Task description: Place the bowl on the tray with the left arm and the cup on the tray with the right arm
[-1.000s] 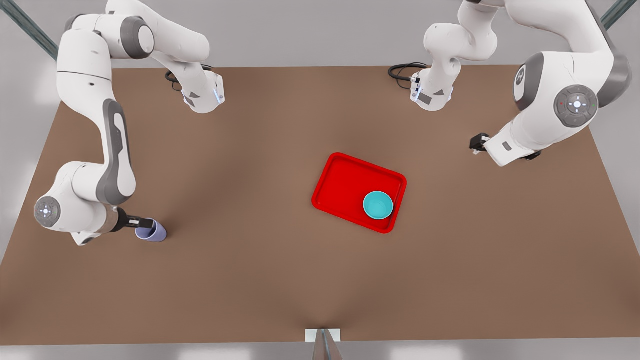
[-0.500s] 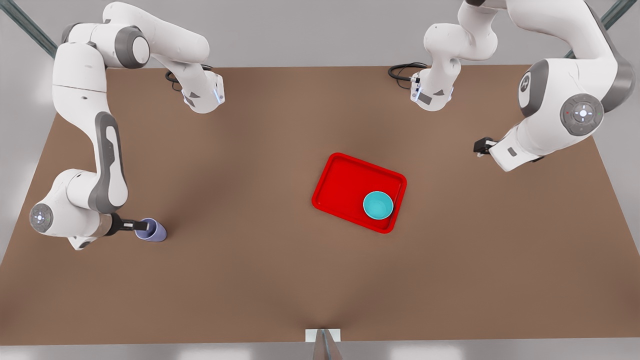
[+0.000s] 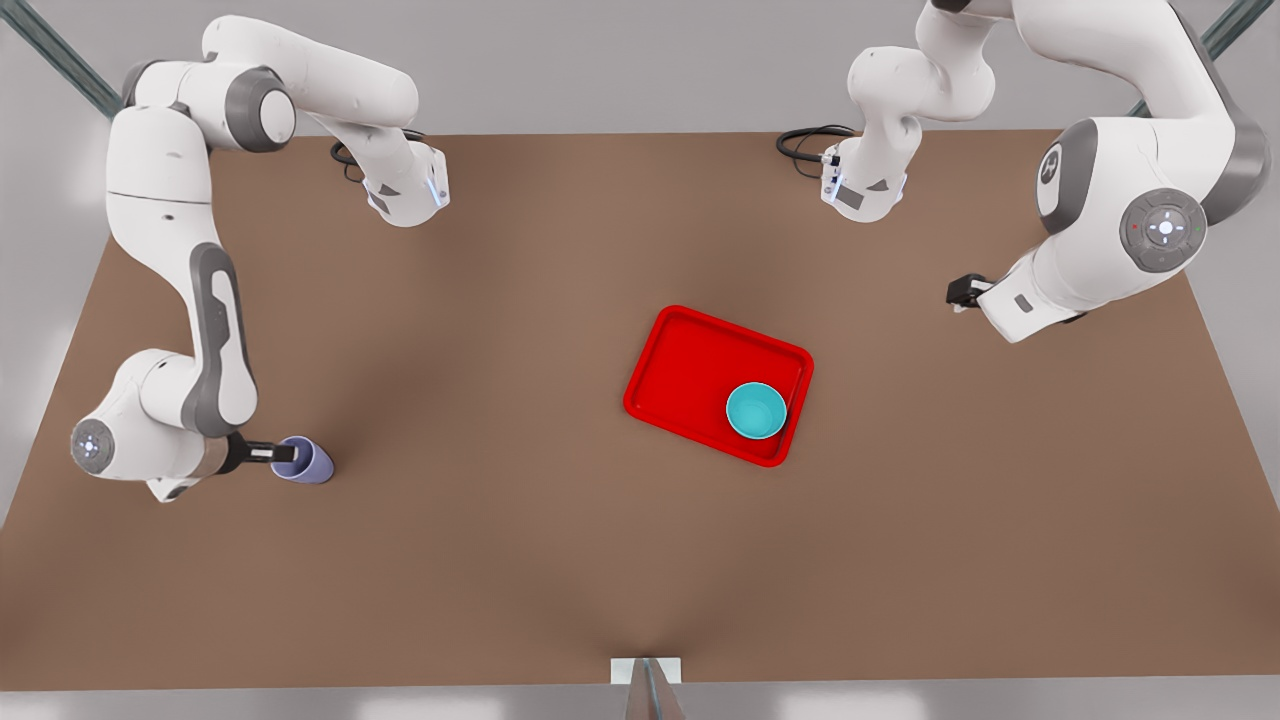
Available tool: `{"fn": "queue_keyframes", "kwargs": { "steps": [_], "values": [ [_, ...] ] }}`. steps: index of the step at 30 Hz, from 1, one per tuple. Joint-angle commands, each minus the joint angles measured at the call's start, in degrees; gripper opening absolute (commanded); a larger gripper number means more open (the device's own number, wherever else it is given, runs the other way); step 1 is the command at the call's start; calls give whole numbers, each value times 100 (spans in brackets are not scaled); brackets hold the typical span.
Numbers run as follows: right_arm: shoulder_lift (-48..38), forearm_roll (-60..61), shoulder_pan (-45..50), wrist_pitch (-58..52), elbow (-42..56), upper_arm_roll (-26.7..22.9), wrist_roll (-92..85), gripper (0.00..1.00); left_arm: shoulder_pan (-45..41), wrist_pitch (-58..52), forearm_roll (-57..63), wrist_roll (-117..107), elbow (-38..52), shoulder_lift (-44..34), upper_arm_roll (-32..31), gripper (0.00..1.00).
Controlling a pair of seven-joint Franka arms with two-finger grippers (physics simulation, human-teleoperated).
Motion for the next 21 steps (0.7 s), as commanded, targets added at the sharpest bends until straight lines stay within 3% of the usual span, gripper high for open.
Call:
{"fn": "queue_keyframes", "kwargs": {
  "steps": [1, 11, 12, 13, 16, 21],
  "values": [
    [23, -8, 0, 9, 0, 0, -1, 75, 0, 0, -1, 0, 0, 0, 0, 100],
    [155, 0, -18, 97, 70, 0, -28, 73, 0, 44, 16, 0, 18, 17, 0, 100],
    [155, -9, -18, 97, 44, 0, -28, 69, 0, 18, 8, 0, 18, 8, 0, 100],
    [164, -9, -18, 97, 26, 0, -28, 50, 0, 27, 8, 0, 18, 8, 0, 100],
    [190, -35, -26, 97, 9, -9, -230, 25, 0, 62, 25, 0, 18, 61, 0, 100],
    [199, -70, -53, 132, 9, -9, -353, 21, 0, 62, 25, -9, 18, 61, 0, 100]
  ]
}}
